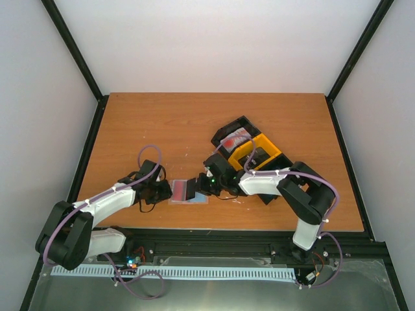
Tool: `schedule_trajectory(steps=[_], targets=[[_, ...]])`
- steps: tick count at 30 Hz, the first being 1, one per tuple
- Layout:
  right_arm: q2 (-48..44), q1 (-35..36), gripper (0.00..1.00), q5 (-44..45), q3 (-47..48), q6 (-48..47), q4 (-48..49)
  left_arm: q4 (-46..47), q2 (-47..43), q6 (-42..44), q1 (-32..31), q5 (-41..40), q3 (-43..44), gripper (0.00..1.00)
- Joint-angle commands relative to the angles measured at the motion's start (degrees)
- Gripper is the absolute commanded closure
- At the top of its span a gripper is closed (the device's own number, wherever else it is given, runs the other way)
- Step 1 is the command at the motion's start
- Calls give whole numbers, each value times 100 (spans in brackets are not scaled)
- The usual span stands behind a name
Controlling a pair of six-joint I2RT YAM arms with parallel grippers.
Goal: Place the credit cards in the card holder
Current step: Insert the credit card into the card holder.
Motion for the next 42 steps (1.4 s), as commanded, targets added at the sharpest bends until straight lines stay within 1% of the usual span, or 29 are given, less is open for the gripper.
schedule_trajectory(steps=[1,20,35,37,39,42], targets=[[215,74,97,69,150,142,-96,-121,-32,-13,39,-71,148,76],[686,195,97,-54,165,722,464,-100,-65,-46,35,-18,95,76],[1071,265,93,-475,398,590,841,-123,-71,-38,35,-39,134,76],[1135,276,94,-573,500,495,826,-133,-92,-41,35,-60,138,76],[1201,287,97,-675,582,431,818,-134,-102,-23,35,-63,137,76],[1294,287,97,-789,650,414,853,-116,-86,6,35,-43,136,76]])
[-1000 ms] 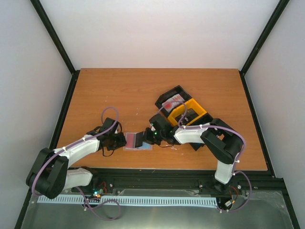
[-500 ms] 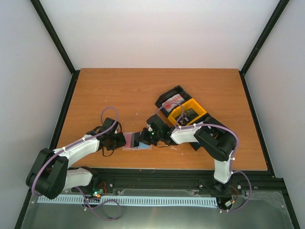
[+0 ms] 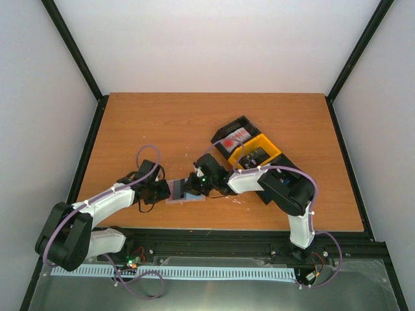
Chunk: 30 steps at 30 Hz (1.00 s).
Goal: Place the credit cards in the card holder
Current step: Insert the credit card into the card holder.
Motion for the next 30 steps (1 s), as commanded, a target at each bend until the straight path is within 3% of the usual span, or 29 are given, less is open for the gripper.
schedule_trajectory(steps=[1,18,23,30], targets=[[243,157,97,-253,143,-148,-40,-35,-39,0,21,12,132,76],[501,161,97,-551,377,-542,-426,24,-108,-9,20,27,69,75],[263,169,89,-428,186,-437,-225,49,-139,-24,21,160,75,74],[-426,206,80,348,126,-453,-920,13,-231,-53,21,101,94,74]])
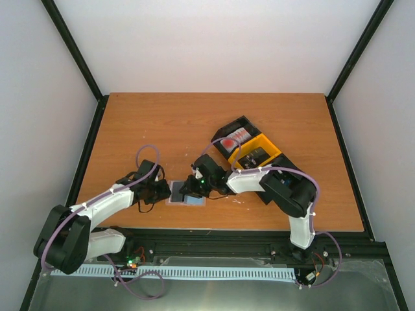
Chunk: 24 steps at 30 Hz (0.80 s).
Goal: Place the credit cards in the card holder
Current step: Insert the credit card into the card holder.
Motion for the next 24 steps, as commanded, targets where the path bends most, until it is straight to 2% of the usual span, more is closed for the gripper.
schedule_trajectory(steps=[1,6,12,24], targets=[[-550,157,77,642,-116,-15,-597,81,-103,-49,8,70,105,74],[-649,221,69,932,78,-115,-1186,151,-125,-42,8,178,105,73],[-406,282,69,974,362,-153,-1581,173,-156,-6,8,269,44,73],[-60,306,74,642,568,-262,-1499,7,44,-21,8,105,76,74]])
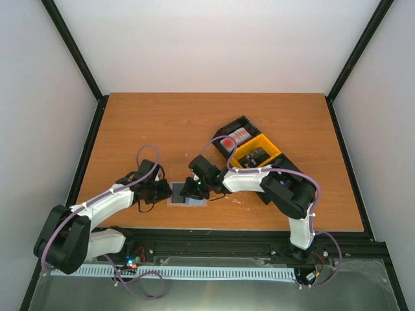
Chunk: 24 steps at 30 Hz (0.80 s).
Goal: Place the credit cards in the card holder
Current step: Insert the credit card into the card holder.
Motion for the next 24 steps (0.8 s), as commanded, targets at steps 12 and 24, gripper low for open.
schedule_trajectory(steps=[12,24], targets=[[112,10,76,-488,191,-203,322,-46,342,69,8,352,323,70],[-1355,-220,62,619,-111,-733,-1049,-704,-376,-229,8,-558,543,41]])
